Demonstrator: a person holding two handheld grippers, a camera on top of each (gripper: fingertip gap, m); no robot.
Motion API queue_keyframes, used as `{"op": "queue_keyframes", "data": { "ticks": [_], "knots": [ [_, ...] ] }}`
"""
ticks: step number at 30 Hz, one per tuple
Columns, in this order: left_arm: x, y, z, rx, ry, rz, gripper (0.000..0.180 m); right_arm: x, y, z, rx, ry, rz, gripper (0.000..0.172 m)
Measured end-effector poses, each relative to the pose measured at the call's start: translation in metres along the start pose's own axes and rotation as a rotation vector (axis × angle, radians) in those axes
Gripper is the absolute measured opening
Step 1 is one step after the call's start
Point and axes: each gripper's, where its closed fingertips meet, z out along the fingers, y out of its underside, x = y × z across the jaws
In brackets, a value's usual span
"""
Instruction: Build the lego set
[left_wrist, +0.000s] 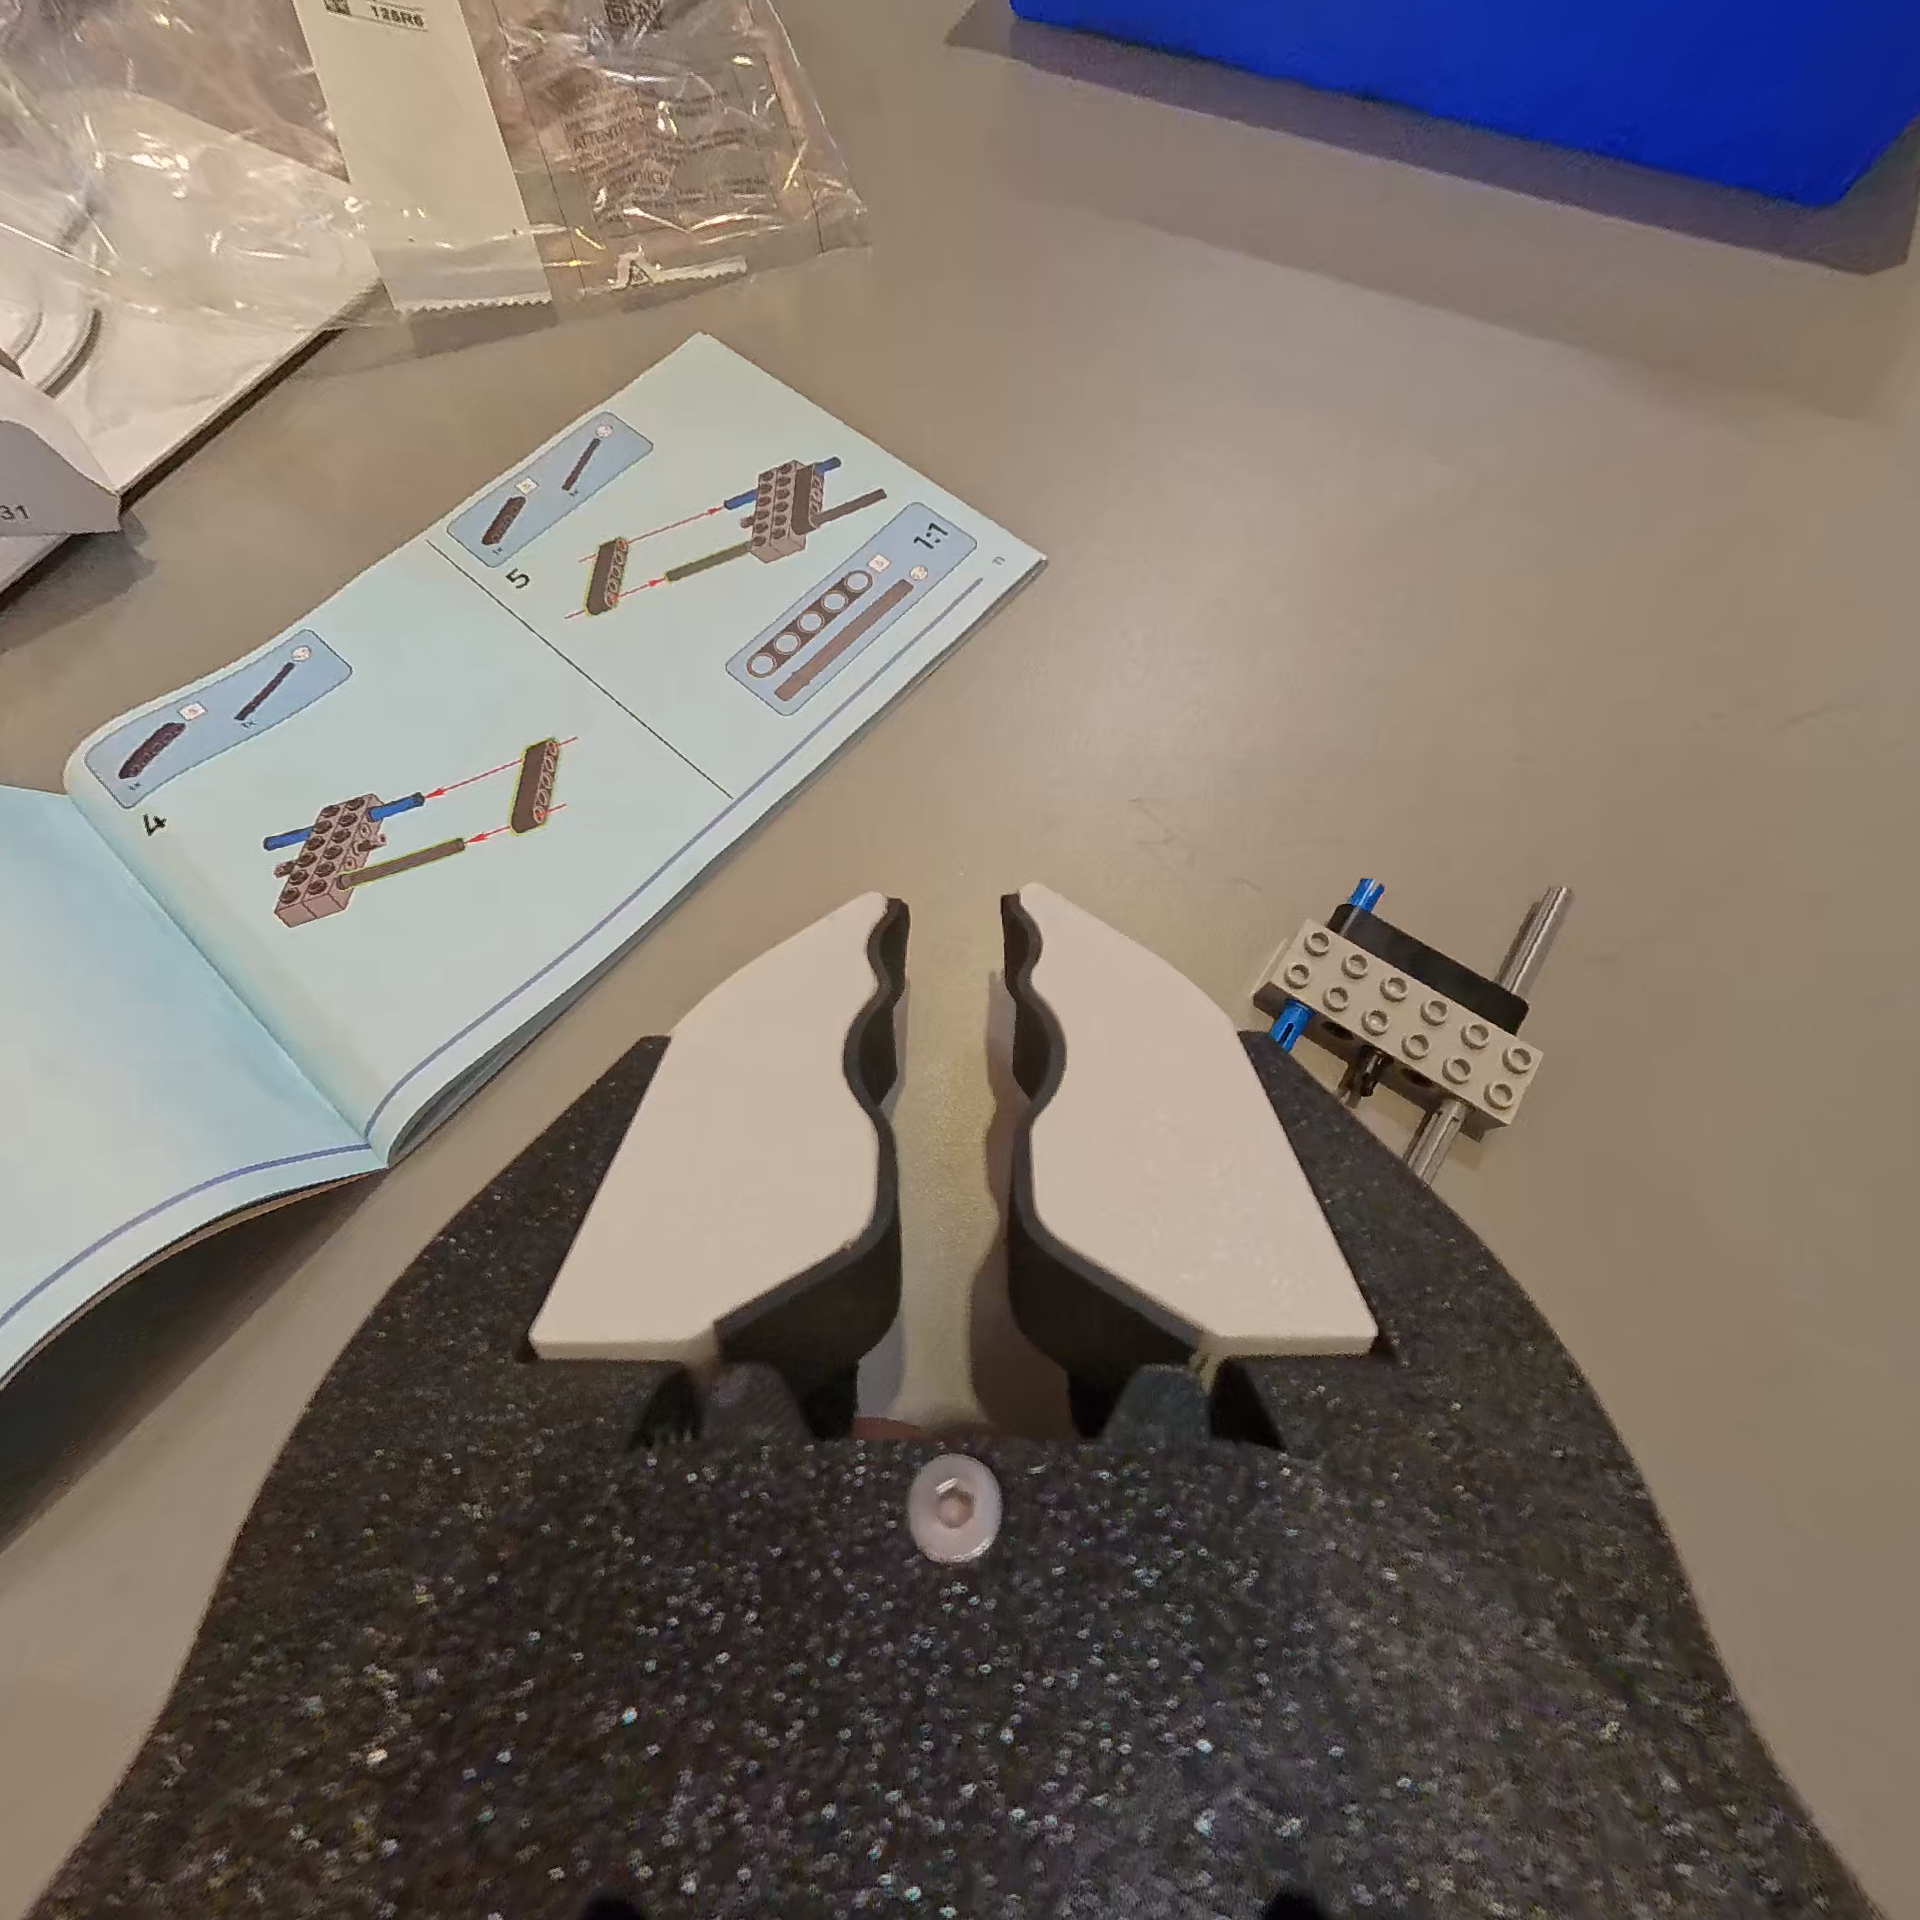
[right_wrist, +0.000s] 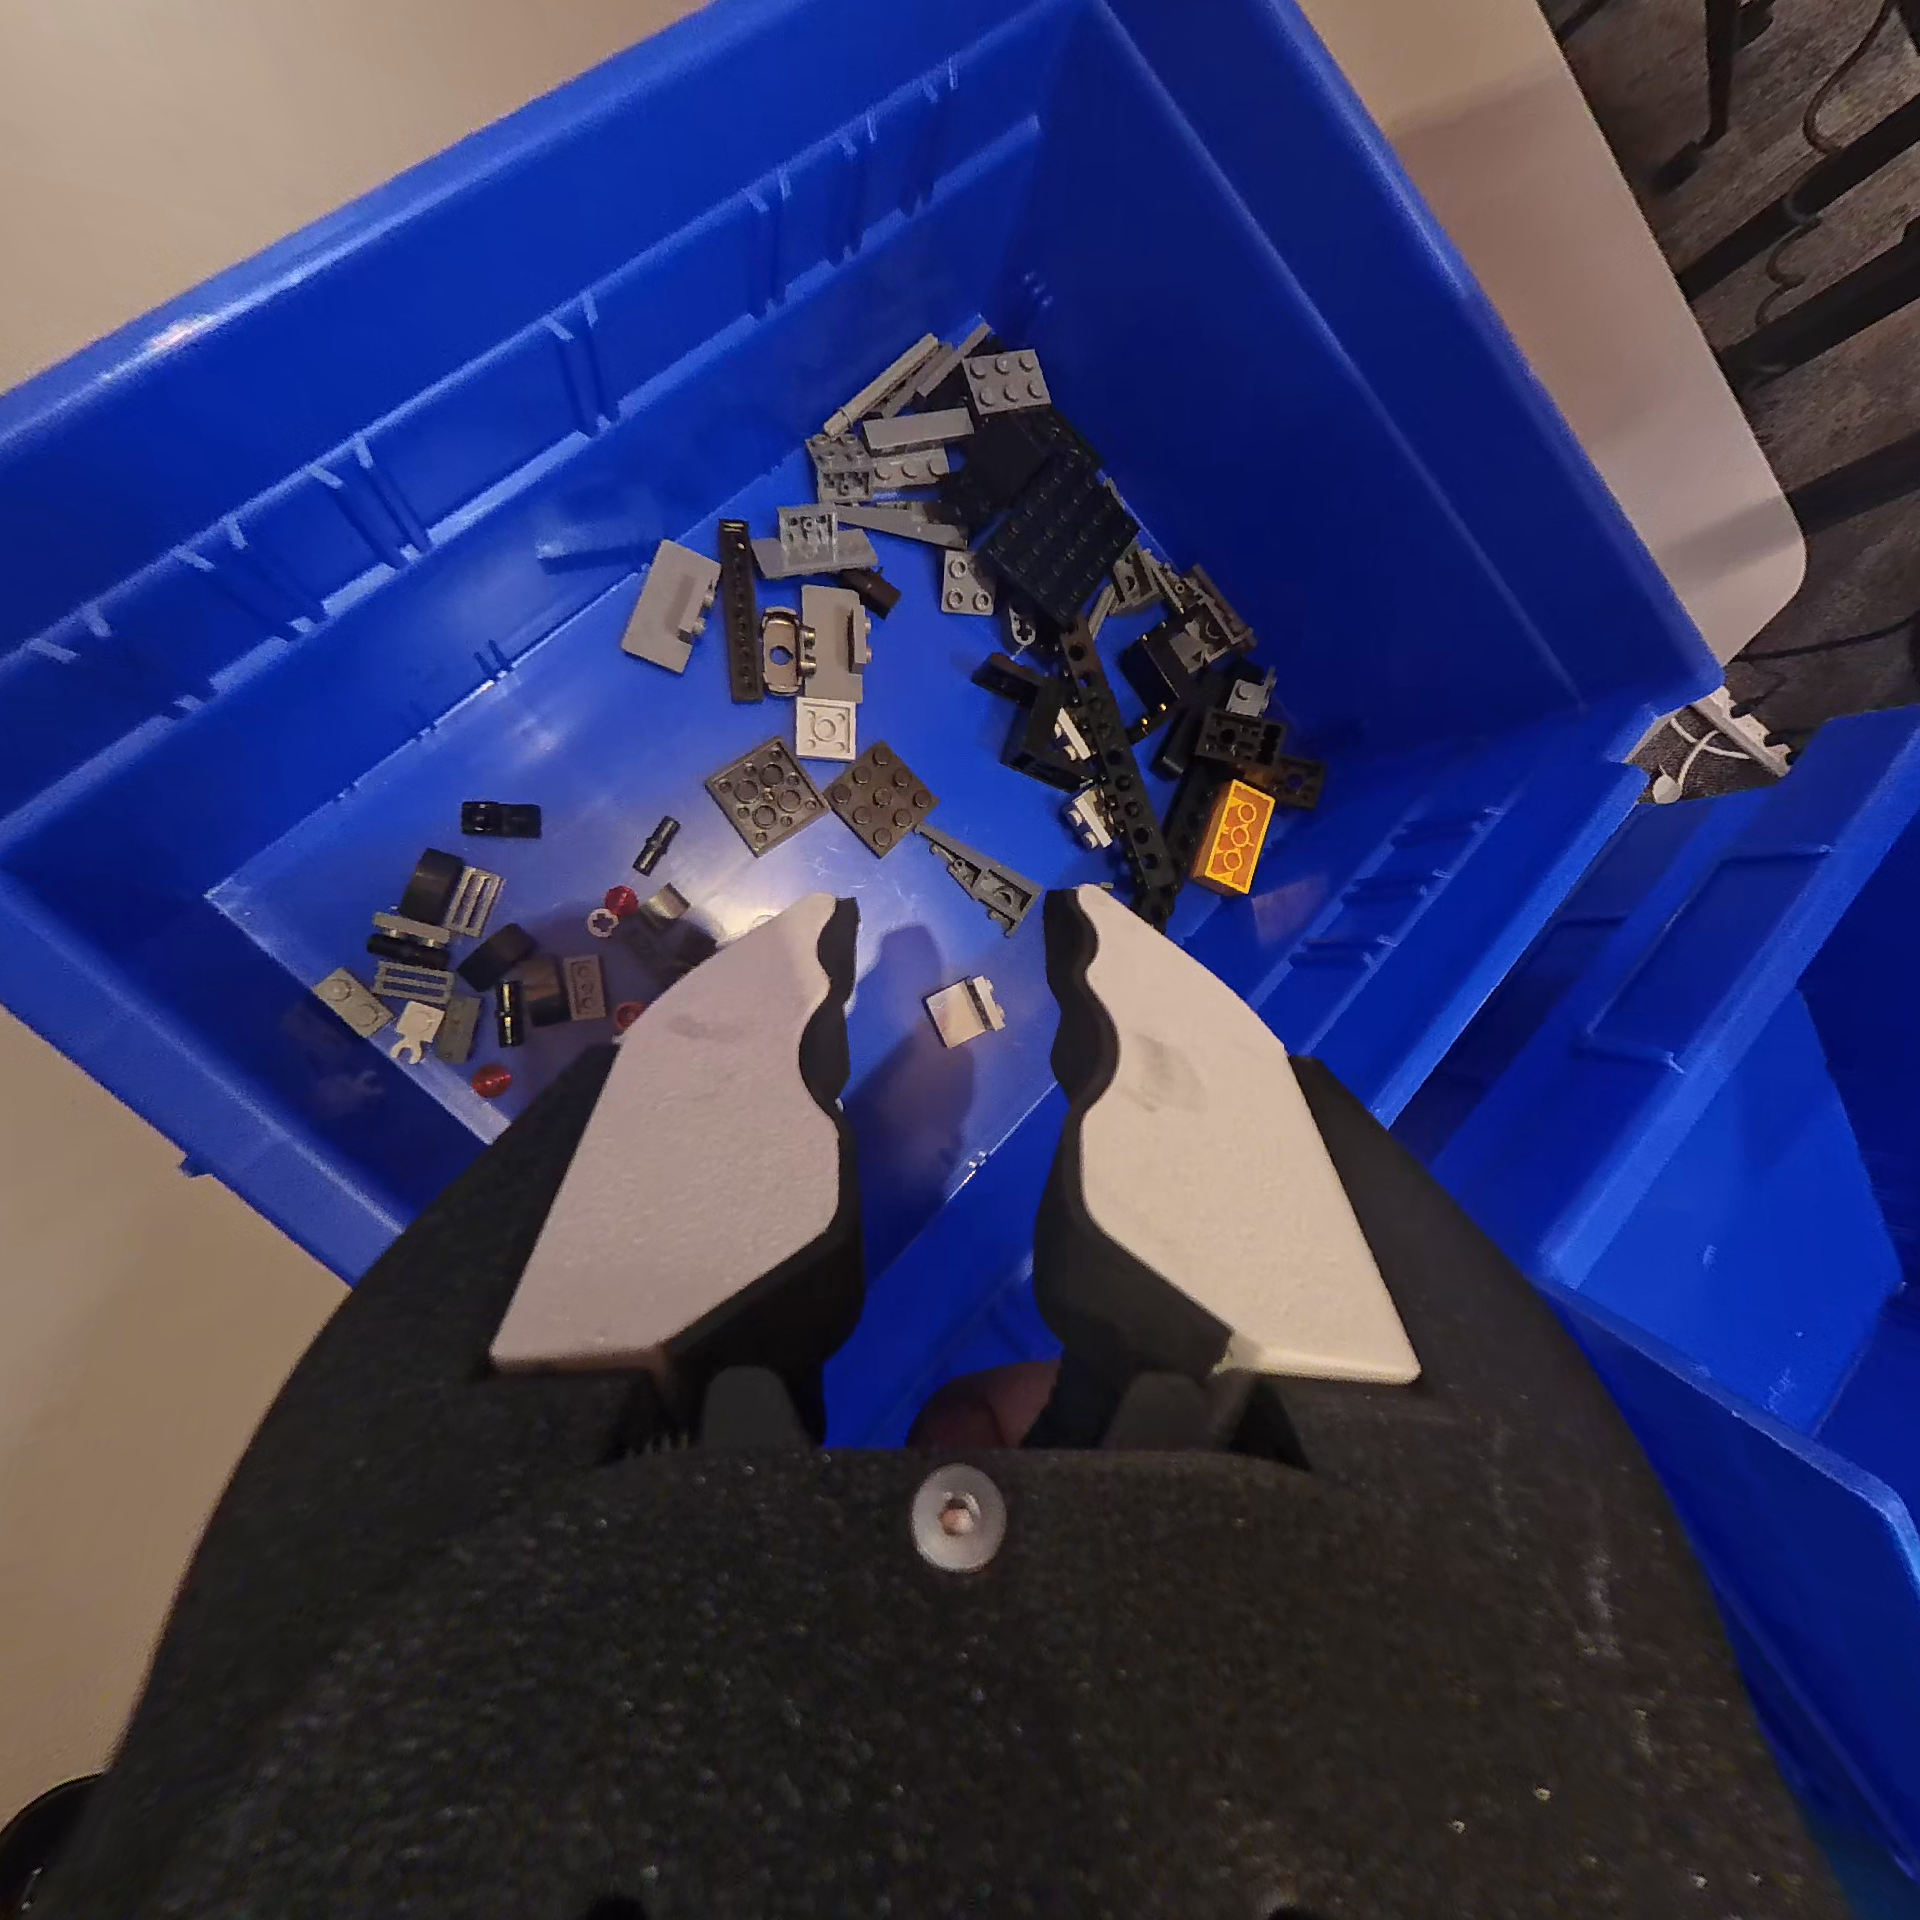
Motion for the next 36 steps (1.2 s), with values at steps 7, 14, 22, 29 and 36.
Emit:
{"op": "queue_keyframes", "data": {
  "ticks": [7, 14, 22, 29, 36],
  "knots": [
    [0.0011, 0.0011, 0.0012, -0.01, 0.003, 0.007, 0.018, -0.0003, 0.0004, 0.0005, 0.001, -0.001, 0.0, 0.036],
    [0.0018, 0.0016, 0.0019, -0.016, 0.002, 0.012, 0.018, 0.0001, -0.0008, -0.0012, 0.018, -0.004, 0.011, 0.036],
    [0.0026, 0.0023, 0.0026, -0.021, 0.002, 0.022, 0.018, -0.0005, -0.0017, -0.0019, 0.027, -0.009, 0.014, 0.036],
    [0.0031, 0.003, 0.0033, -0.027, 0.001, 0.028, 0.018, -0.0008, -0.0011, -0.0014, 0.022, -0.01, 0.012, 0.036],
    [0.0052, 0.0033, 0.0032, -0.028, 0.005, 0.043, 0.018, 0.0085, -0.0071, 0.0026, -0.018, 0.002, -0.011, 0.035]
  ]
}}
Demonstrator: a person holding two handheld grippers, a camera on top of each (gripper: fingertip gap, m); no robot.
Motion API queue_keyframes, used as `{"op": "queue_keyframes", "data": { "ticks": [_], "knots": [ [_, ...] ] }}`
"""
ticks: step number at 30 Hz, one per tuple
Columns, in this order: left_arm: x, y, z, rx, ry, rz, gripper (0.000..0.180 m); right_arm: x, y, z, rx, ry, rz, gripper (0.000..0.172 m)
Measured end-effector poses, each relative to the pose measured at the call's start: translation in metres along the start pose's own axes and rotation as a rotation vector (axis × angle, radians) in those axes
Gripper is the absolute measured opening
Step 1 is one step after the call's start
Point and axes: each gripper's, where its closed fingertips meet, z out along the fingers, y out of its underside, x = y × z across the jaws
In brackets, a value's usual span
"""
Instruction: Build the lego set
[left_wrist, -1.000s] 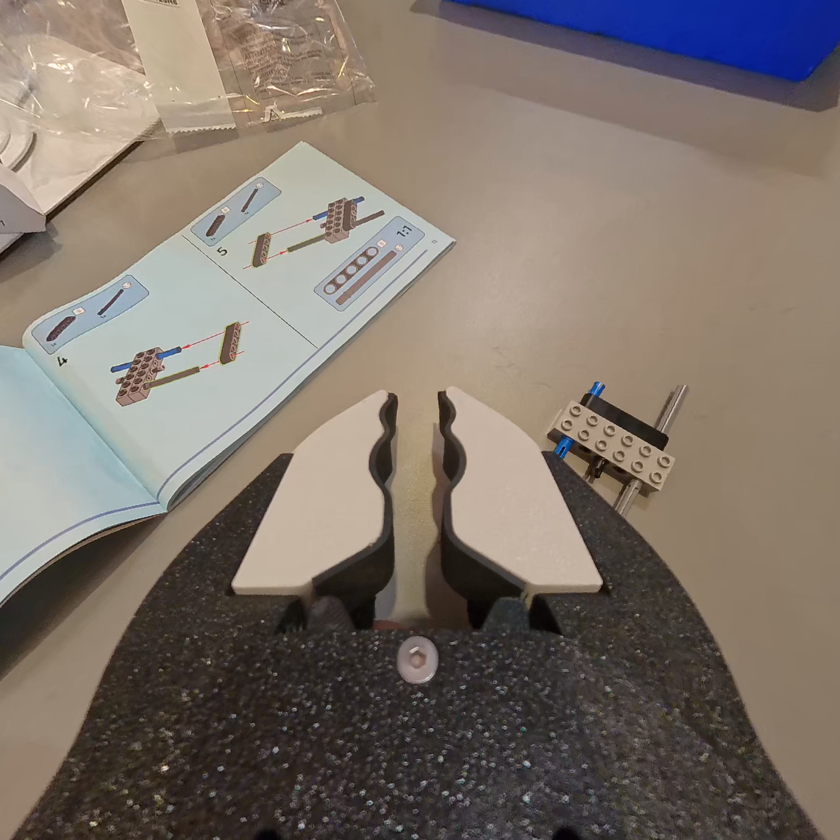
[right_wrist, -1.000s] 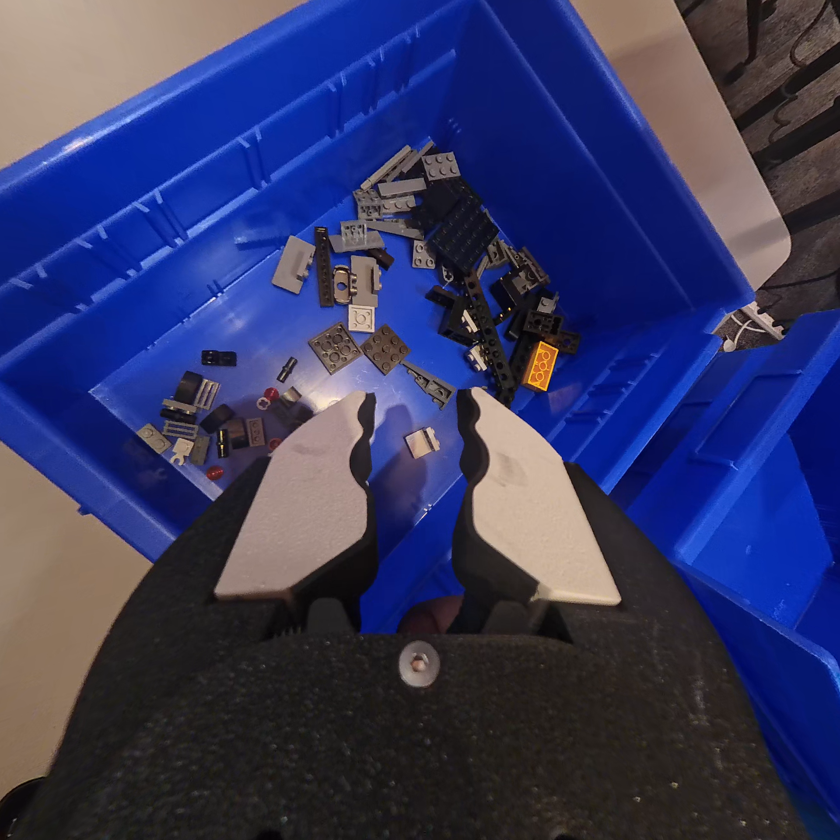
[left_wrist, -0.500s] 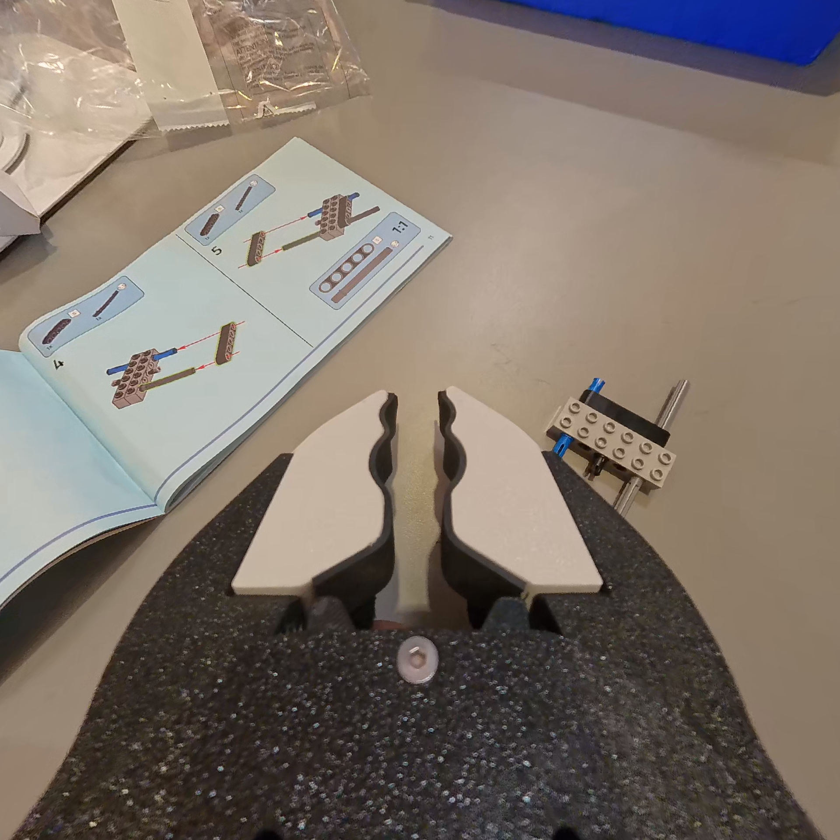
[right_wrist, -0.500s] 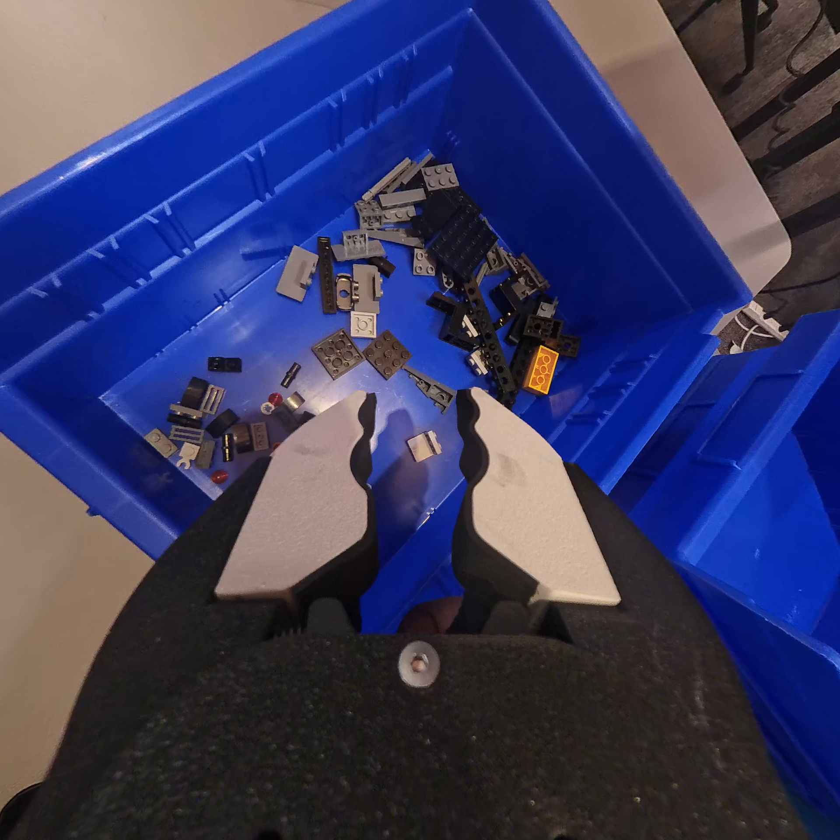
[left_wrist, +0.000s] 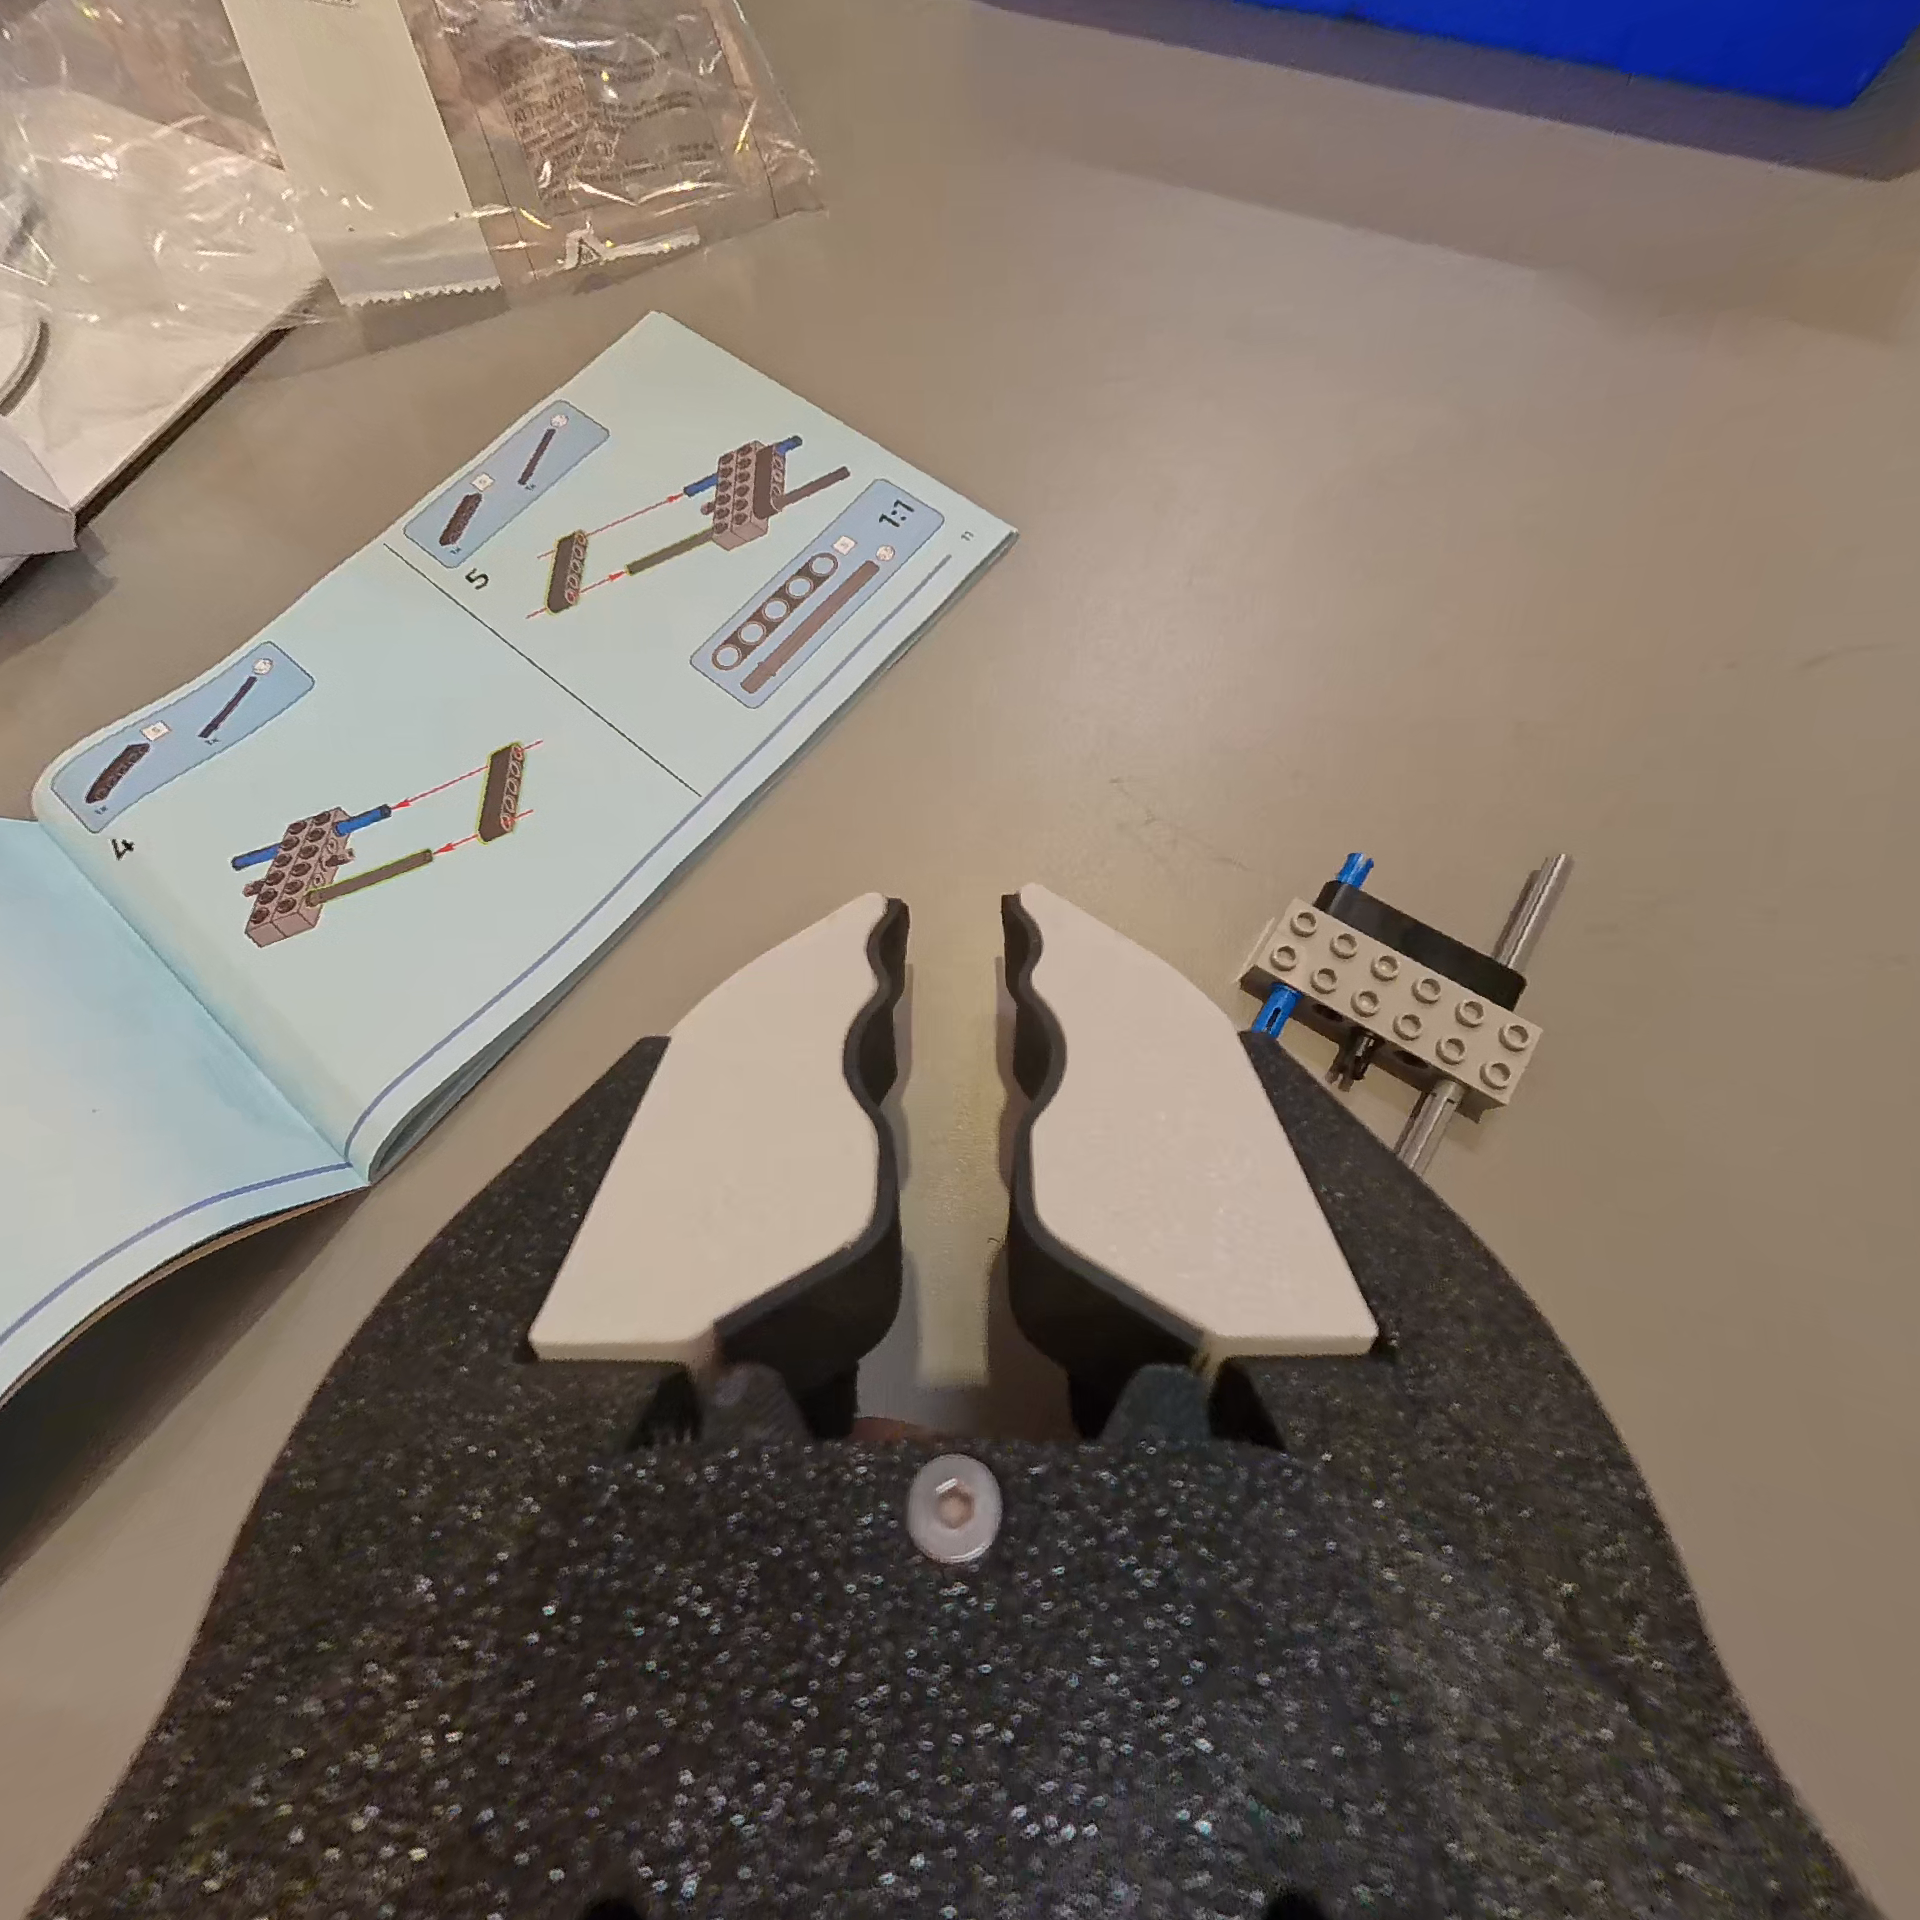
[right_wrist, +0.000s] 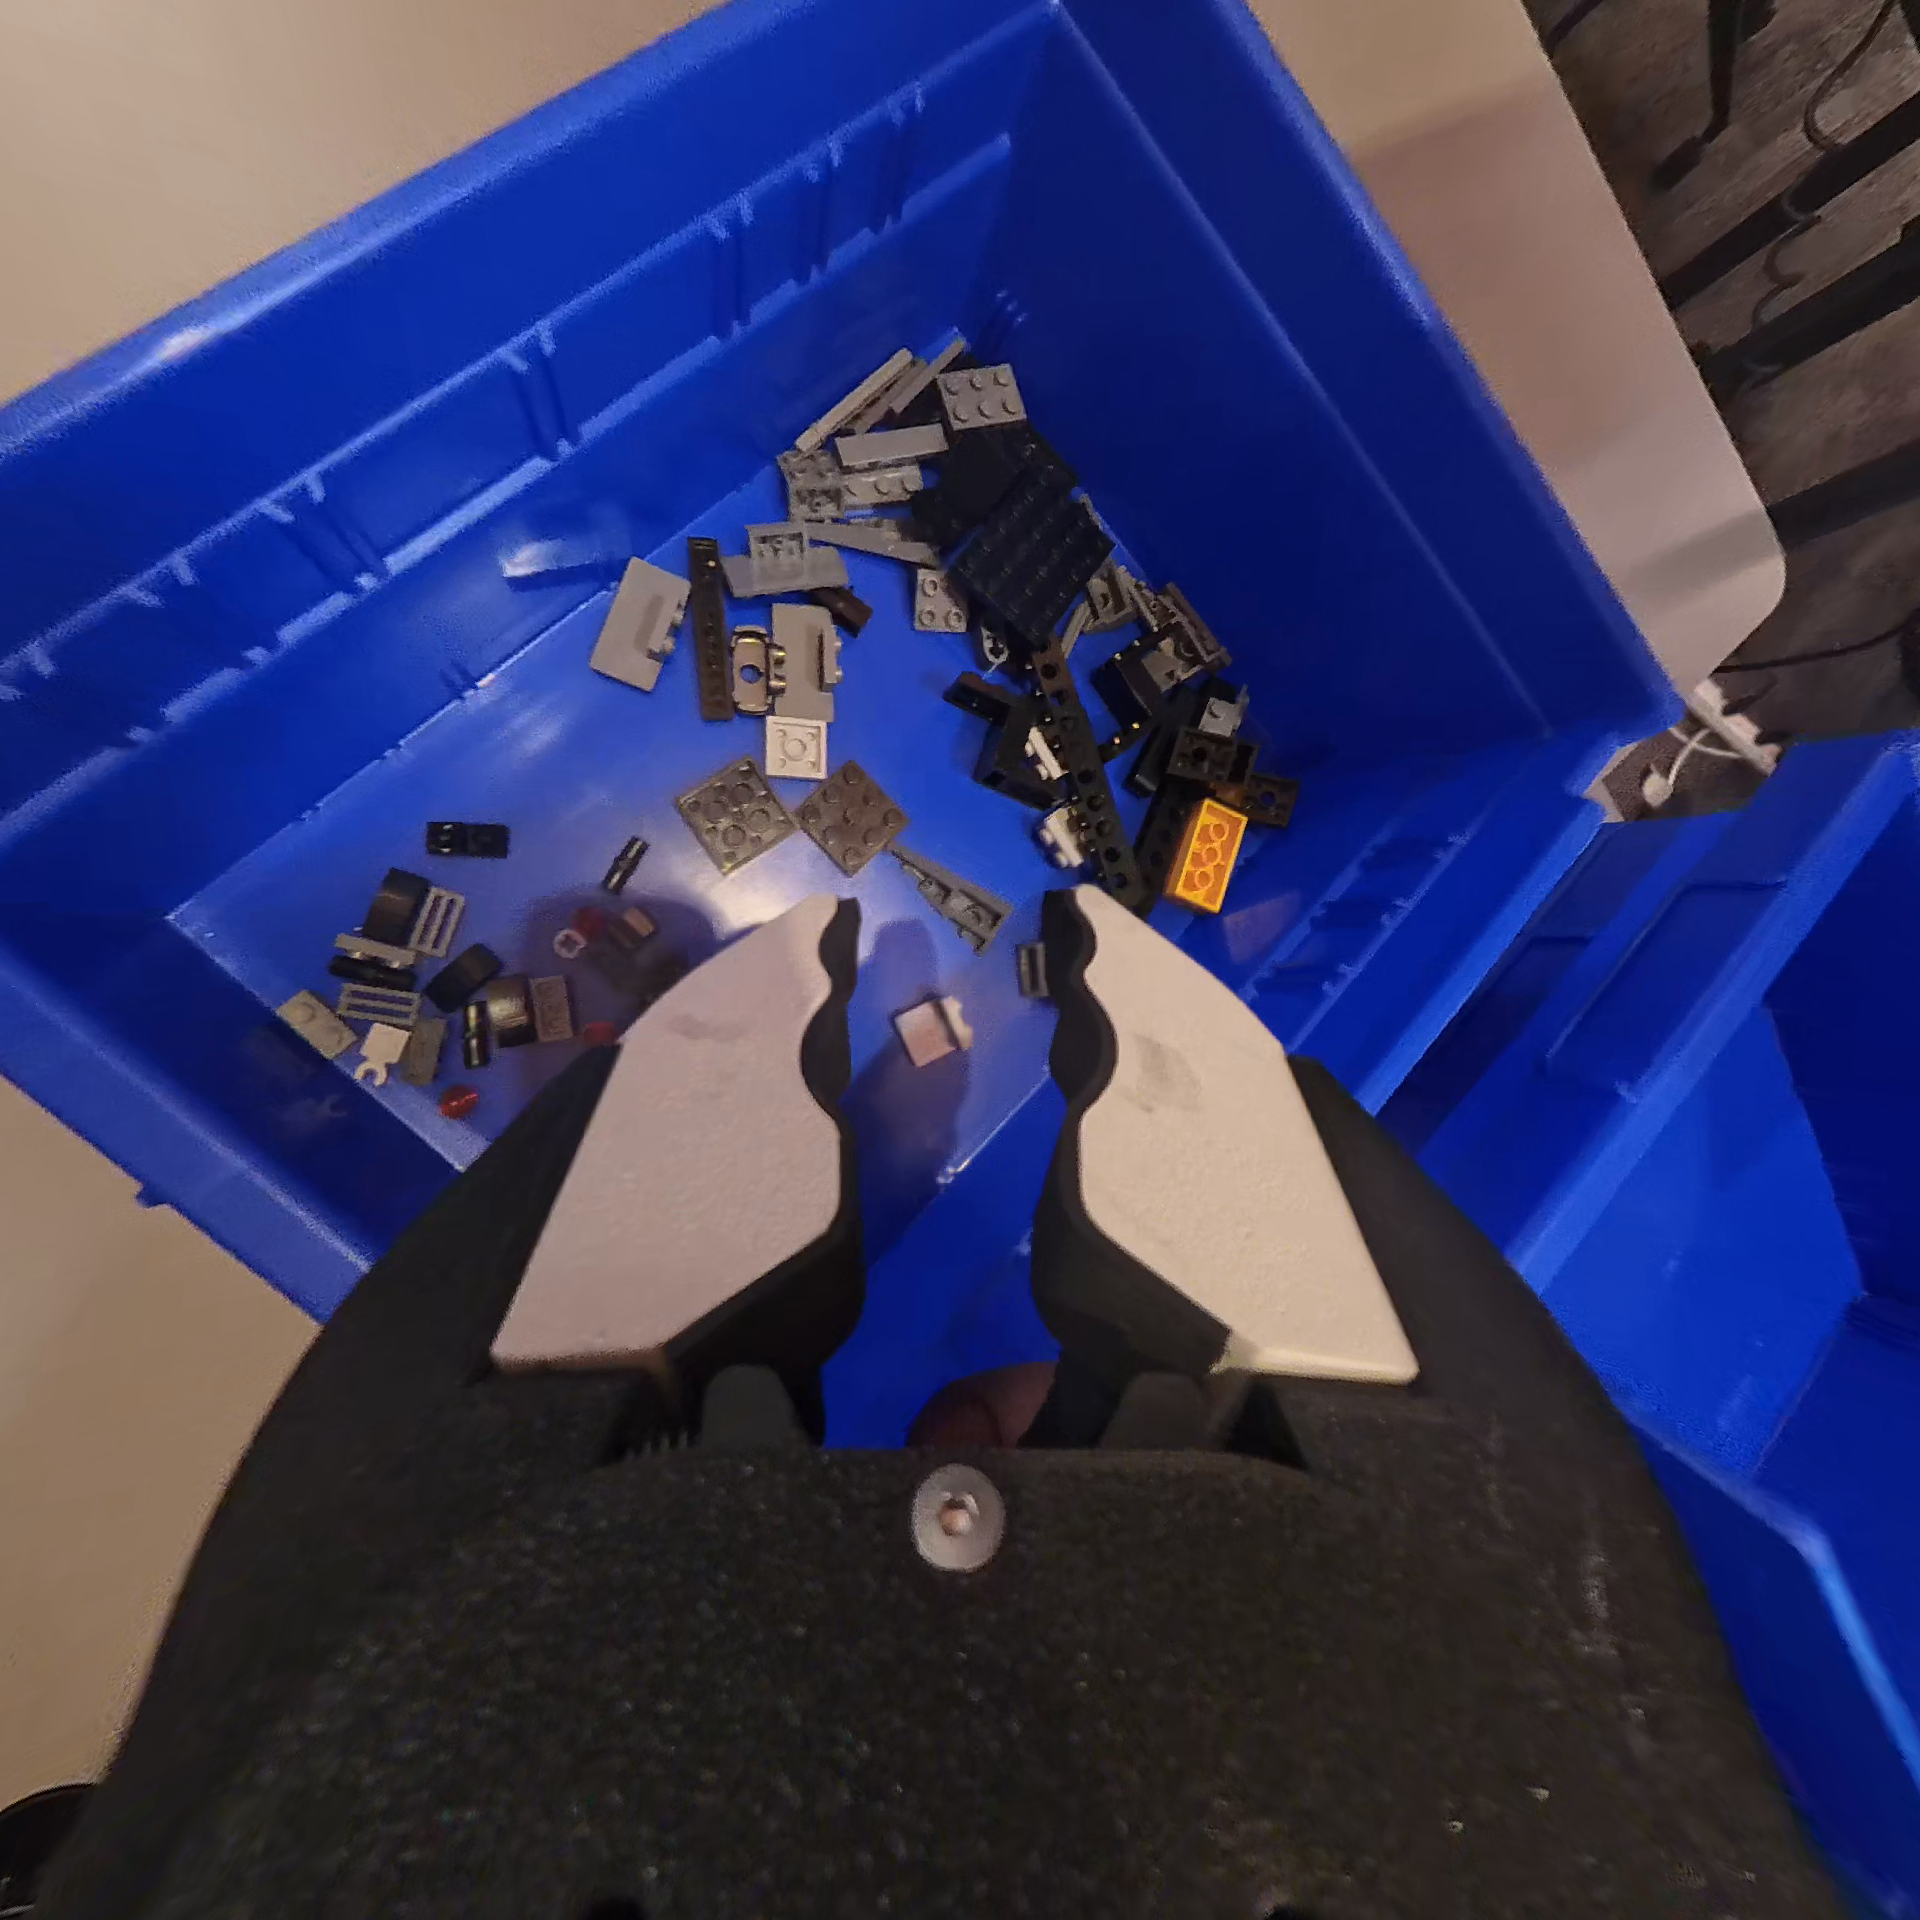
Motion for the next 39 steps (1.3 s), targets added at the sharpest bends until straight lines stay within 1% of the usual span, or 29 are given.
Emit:
{"op": "queue_keyframes", "data": {
  "ticks": [3, 7, 10, 13, 16, 18, 20, 24, 27, 31, 36, 39],
  "knots": [
    [0.003, 0.0, -0.001, 0.004, 0.006, 0.019, 0.018, 0.014, -0.013, 0.007, -0.06, 0.04, -0.042, 0.034],
    [0.009, 0.001, -0.001, 0.0, 0.023, 0.05, 0.018, 0.035, -0.019, 0.032, -0.239, 0.112, -0.146, 0.031],
    [0.016, 0.002, -0.003, 0.001, 0.036, 0.067, 0.018, 0.055, -0.014, 0.055, -0.364, 0.179, -0.15, 0.029],
    [0.022, 0.004, -0.005, -0.001, 0.044, 0.084, 0.018, 0.073, -0.008, 0.075, -0.433, 0.245, -0.093, 0.027],
    [0.027, 0.006, -0.008, 0.002, 0.057, 0.104, 0.018, 0.082, 0.003, 0.092, -0.498, 0.273, -0.108, 0.024],
    [0.029, 0.007, -0.01, 0.005, 0.064, 0.103, 0.018, 0.087, 0.012, 0.1, -0.56, 0.303, -0.127, 0.024],
    [0.032, 0.008, -0.011, 0.004, 0.066, 0.111, 0.018, 0.091, 0.017, 0.103, -0.617, 0.344, -0.188, 0.023],
    [0.035, 0.01, -0.01, -0.009, 0.061, 0.147, 0.018, 0.09, 0.022, 0.109, -0.682, 0.348, -0.239, 0.017],
    [0.037, 0.011, -0.01, -0.016, 0.058, 0.164, 0.018, 0.086, 0.019, 0.11, -0.682, 0.325, -0.248, 0.017],
    [0.037, 0.011, -0.009, -0.022, 0.055, 0.165, 0.018, 0.071, 0.011, 0.111, -0.604, 0.224, -0.179, 0.021],
    [0.036, 0.012, -0.008, -0.03, 0.054, 0.16, 0.018, 0.064, 0.01, 0.11, -0.565, 0.179, -0.167, 0.024],
    [0.037, 0.012, -0.007, -0.035, 0.056, 0.162, 0.018, 0.052, 0.004, 0.111, -0.507, 0.106, -0.122, 0.032]
  ]
}}
